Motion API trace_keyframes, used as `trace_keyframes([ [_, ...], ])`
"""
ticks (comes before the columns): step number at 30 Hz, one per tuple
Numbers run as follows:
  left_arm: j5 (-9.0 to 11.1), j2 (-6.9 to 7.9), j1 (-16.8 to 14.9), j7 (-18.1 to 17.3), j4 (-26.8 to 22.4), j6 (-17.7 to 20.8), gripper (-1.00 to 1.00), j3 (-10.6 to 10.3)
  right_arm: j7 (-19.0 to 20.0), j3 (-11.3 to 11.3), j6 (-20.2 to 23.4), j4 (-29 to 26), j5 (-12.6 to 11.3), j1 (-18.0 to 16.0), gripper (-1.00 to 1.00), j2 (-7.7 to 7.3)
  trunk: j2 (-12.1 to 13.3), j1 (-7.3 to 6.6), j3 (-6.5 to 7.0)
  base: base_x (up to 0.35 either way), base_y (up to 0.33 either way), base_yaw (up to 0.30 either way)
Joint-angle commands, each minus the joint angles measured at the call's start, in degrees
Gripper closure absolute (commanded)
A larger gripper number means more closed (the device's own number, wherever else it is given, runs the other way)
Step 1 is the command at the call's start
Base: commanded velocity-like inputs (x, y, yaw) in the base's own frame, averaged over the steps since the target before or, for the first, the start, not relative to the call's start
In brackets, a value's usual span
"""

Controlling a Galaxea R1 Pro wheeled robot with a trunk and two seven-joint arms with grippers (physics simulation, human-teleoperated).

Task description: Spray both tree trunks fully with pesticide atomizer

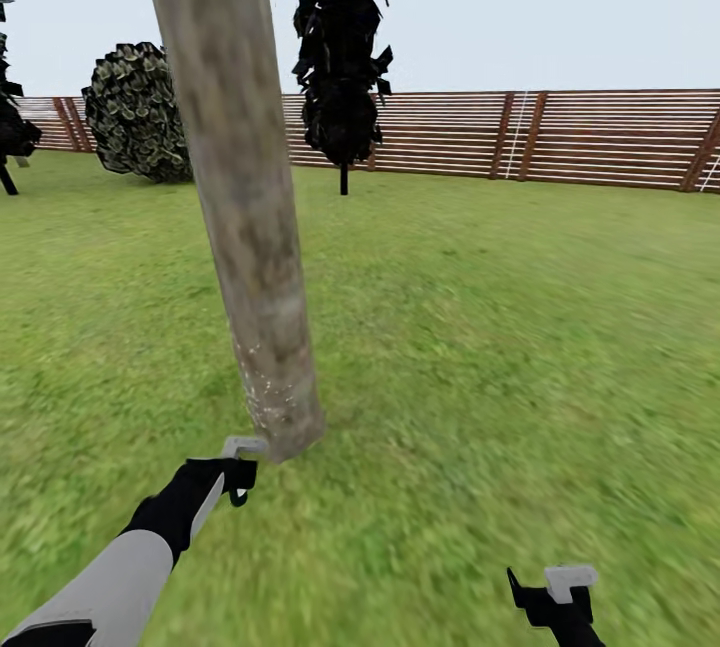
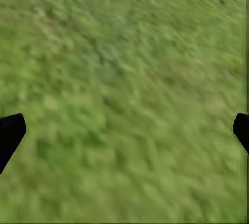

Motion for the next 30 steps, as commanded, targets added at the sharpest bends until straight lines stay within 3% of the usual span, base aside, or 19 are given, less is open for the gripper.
trace_keyframes([
  [1, 0.0, 0.0, 0.0, 0.0, 0.0, 0.0, 1.0, 0.0, 0.0, 0.0, 0.0, 0.0, 0.0, 0.0, -1.0, 0.0, 0.0, 0.0, 0.0, 0.184, -0.223, 0.0],
  [18, 0.0, -0.09, 0.0, 0.0, 0.0, 0.0, 1.0, 0.0, 0.0, 0.0, 0.0, 0.0, 0.0, 0.0, -1.0, 0.0, 0.0, 0.0, -0.74, 0.173, -0.227, 0.175],
  [30, 0.0, -0.09, 0.0, 0.0, 0.0, 0.0, 1.0, 0.0, 0.0, 0.0, 0.0, 0.0, 0.0, 0.0, -1.0, 0.0, 0.0, 0.0, -0.78, 0.004, -0.273, 0.017],
])
